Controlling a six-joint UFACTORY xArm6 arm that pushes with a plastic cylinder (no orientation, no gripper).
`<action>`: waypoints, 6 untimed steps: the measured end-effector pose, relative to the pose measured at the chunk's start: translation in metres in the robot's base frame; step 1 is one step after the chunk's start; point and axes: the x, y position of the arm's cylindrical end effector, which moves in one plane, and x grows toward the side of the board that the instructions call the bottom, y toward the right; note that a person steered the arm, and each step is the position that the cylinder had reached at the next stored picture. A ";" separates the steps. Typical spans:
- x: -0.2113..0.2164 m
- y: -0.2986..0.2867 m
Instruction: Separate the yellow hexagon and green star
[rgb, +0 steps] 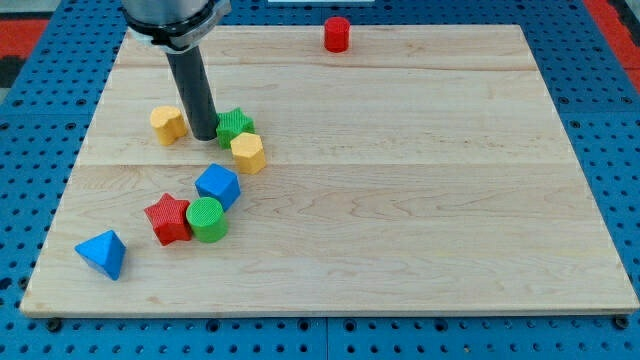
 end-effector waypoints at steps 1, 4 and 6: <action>0.000 0.003; 0.003 0.001; 0.048 0.022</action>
